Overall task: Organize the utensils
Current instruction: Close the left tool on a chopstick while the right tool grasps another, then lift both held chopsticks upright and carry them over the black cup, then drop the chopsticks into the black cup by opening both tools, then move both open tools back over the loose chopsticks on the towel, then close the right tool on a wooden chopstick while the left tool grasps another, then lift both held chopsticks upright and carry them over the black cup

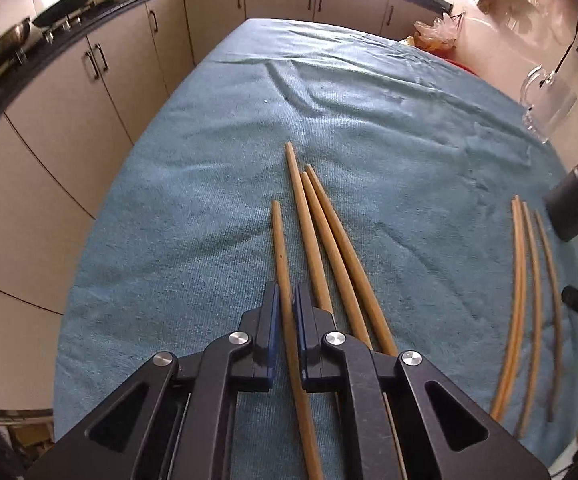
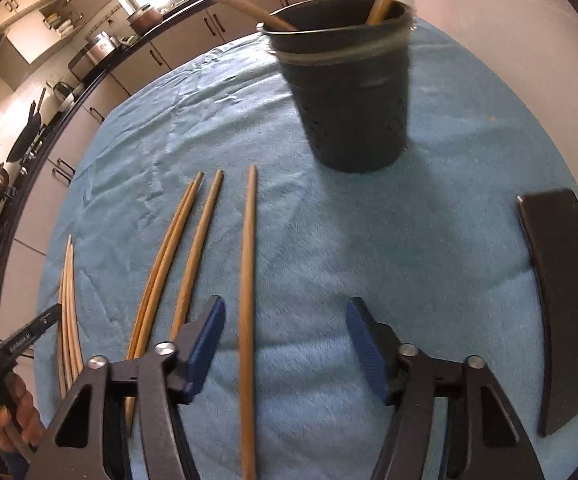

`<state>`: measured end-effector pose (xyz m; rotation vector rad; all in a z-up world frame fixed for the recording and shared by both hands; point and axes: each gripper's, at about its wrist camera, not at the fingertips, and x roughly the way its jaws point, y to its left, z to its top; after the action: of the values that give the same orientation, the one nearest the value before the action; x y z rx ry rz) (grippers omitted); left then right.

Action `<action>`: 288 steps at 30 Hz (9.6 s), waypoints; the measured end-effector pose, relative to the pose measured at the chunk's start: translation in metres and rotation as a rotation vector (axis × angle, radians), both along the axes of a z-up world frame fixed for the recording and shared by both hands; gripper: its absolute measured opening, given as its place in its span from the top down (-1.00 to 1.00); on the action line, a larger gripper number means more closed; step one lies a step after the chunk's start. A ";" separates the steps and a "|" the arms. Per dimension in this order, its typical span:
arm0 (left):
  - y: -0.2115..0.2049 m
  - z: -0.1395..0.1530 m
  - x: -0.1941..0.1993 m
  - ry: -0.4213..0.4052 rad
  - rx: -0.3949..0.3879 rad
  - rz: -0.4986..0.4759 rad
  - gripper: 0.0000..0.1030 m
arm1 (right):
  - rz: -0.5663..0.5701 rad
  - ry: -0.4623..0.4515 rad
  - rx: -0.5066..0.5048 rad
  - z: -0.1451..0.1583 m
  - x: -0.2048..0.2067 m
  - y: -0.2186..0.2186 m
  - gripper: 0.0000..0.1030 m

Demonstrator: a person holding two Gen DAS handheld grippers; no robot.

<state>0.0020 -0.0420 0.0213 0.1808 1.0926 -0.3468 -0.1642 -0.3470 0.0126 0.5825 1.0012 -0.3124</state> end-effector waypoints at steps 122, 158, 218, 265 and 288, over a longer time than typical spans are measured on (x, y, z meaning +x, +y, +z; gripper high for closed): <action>-0.234 0.208 -0.046 -0.252 -0.463 -0.408 0.40 | -0.305 -0.748 -0.465 0.168 -0.042 -0.107 0.24; -0.033 0.096 -0.097 -0.331 -0.292 -0.091 -0.82 | -0.306 -0.411 -0.511 0.085 -0.110 0.002 -0.99; 0.033 0.010 -0.040 -0.166 -0.204 0.076 -0.49 | 0.083 -0.012 -0.246 -0.005 0.050 0.051 0.85; 0.012 0.130 -0.085 -0.337 -0.341 -0.068 0.88 | 0.094 -0.507 -0.200 0.095 -0.047 0.058 0.85; 0.001 0.151 -0.105 -0.363 -0.379 -0.108 0.88 | 0.052 -0.564 -0.188 0.106 -0.068 0.050 0.85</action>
<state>-0.1033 -0.0413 0.1723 -0.0360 0.6448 -0.5861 -0.2326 -0.2969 0.1189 0.4359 0.4360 -0.1767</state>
